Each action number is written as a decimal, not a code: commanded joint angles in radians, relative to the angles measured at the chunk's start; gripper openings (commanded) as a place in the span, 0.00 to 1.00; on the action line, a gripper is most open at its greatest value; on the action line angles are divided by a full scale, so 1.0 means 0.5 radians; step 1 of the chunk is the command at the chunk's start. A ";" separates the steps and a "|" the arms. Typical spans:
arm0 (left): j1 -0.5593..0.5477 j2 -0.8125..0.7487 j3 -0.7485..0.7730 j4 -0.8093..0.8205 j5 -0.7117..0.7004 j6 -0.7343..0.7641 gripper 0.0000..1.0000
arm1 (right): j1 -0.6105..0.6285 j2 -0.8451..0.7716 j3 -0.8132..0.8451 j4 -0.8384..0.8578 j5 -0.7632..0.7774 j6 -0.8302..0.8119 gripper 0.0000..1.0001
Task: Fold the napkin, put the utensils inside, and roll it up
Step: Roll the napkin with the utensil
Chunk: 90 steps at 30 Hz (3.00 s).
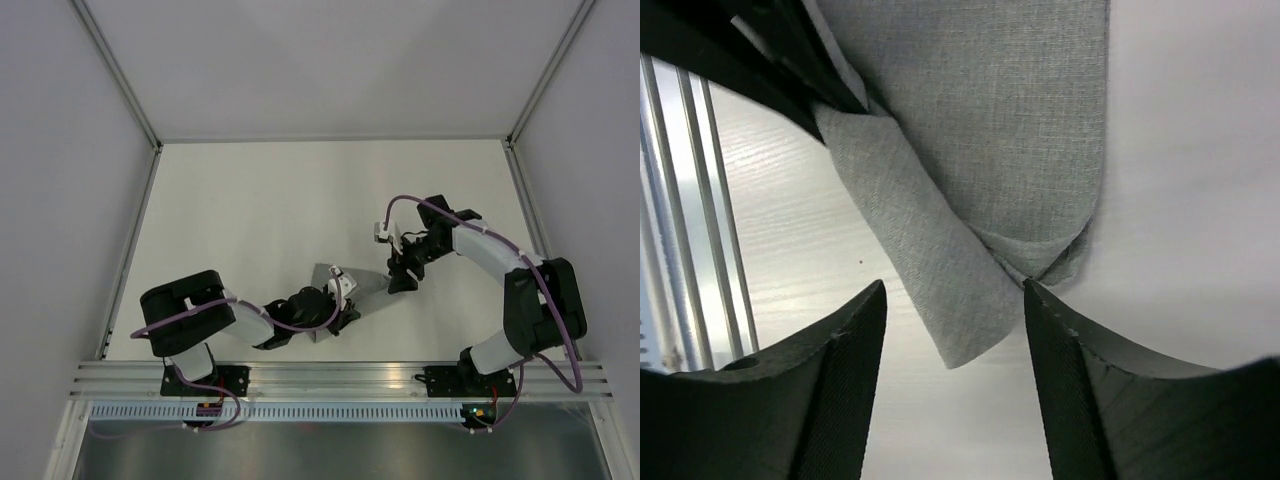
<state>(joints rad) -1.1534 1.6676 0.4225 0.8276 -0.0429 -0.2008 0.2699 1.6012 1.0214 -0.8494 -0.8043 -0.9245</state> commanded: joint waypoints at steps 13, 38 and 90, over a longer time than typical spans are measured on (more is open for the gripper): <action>0.242 0.454 -0.133 -0.048 0.862 -0.583 0.02 | 0.622 -0.972 -0.922 1.029 0.439 -0.081 0.70; 0.487 0.583 -0.124 0.213 1.325 -0.721 0.25 | 1.172 -0.708 -1.107 1.174 0.995 -0.010 0.27; -0.074 -0.884 -0.032 -0.670 -0.635 0.536 0.56 | 0.592 1.169 0.418 -0.194 0.566 0.100 0.14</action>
<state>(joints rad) -1.1587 1.1915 0.3630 0.4152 -0.3092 -0.0830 0.5644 2.0521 1.2785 -0.9970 -0.8421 -0.8360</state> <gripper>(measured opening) 0.549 0.282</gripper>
